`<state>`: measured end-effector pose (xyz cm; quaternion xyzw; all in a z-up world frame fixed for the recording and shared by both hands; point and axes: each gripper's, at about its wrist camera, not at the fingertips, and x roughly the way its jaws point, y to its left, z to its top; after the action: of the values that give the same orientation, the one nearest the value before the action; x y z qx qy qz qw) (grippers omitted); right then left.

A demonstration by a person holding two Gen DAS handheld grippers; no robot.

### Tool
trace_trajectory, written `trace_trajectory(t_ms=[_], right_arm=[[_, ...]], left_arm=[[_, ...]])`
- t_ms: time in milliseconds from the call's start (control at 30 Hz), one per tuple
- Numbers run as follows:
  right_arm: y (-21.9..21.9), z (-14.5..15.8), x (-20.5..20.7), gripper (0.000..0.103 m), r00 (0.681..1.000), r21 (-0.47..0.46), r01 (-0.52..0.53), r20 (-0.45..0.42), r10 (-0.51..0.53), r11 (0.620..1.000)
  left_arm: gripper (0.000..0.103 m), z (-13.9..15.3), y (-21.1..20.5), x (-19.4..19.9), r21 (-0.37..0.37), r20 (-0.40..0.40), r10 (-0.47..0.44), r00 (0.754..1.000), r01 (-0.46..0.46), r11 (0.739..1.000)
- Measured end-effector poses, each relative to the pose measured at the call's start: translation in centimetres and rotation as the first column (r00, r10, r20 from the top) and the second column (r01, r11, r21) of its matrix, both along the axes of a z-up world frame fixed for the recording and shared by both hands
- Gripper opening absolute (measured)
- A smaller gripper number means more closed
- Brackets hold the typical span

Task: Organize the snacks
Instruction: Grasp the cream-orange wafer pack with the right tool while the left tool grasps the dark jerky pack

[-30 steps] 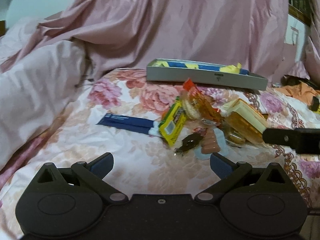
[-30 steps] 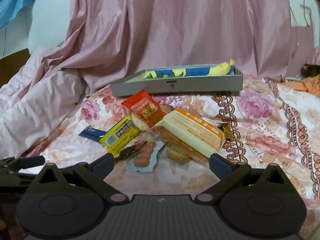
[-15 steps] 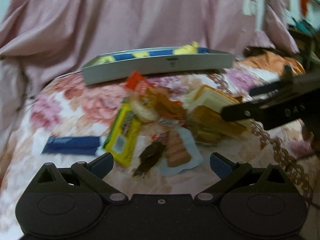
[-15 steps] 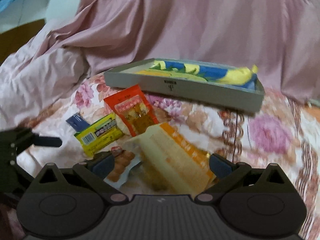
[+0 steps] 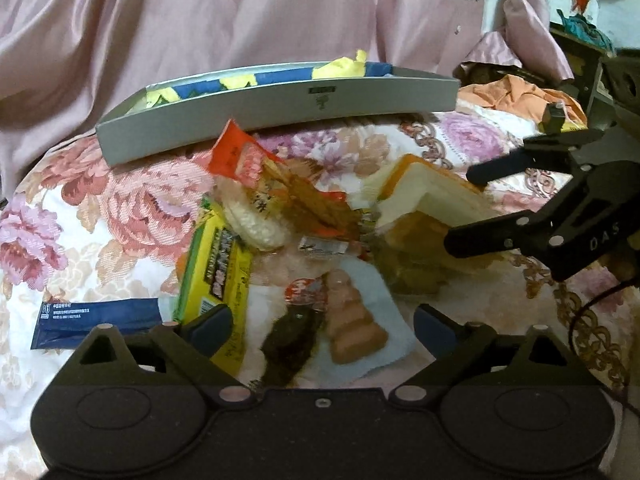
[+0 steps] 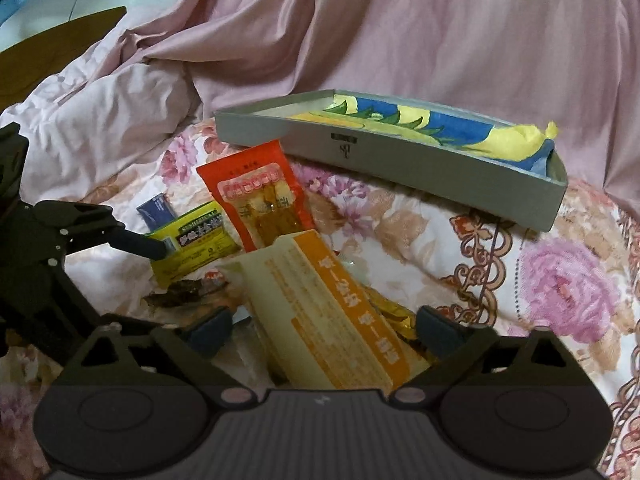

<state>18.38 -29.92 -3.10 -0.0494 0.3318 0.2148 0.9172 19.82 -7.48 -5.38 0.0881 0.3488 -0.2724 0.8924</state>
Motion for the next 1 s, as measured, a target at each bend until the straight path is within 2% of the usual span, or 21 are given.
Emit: trace_trajectory(t_ms=[167,367,533,667,767,1000], right_arm=[[0.1,-0.3,0.2,0.082,1.0,-0.018,0.011,-0.001,-0.011,1.0],[-0.1,-0.2,0.1,0.078,1.0,-0.016,0.014,-0.008,-0.015,1.0],[-0.1,0.1,-0.1,0.075,1.0,-0.022,0.004,-0.018,-0.004,1.0],[-0.1,-0.2,0.1,0.077,0.999,-0.019,-0.002,-0.034,0.002,1.0],[0.2,-0.4,0.0,0.076,0.999,-0.04,-0.018,-0.036,0.017,0.999],[0.8,-0.6,-0.4,0.062,0.999,-0.061,-0.034,-0.025,0.032,0.998]], left_arm=[[0.081,-0.2,0.9,1.7,-0.045,-0.065,0.018,0.998,-0.021,0.999],[0.067,-0.8,0.9,2.7,-0.034,-0.136,0.025,0.99,-0.03,0.999],[0.063,-1.1,2.3,3.6,-0.104,-0.203,0.062,0.977,-0.085,0.991],[0.07,-1.2,1.8,4.0,-0.103,-0.214,0.069,0.974,-0.093,0.99],[0.07,-1.3,1.4,4.1,-0.1,-0.226,0.082,0.971,-0.106,0.989],[0.053,-1.1,1.6,3.6,-0.125,-0.265,0.117,0.957,-0.154,0.98]])
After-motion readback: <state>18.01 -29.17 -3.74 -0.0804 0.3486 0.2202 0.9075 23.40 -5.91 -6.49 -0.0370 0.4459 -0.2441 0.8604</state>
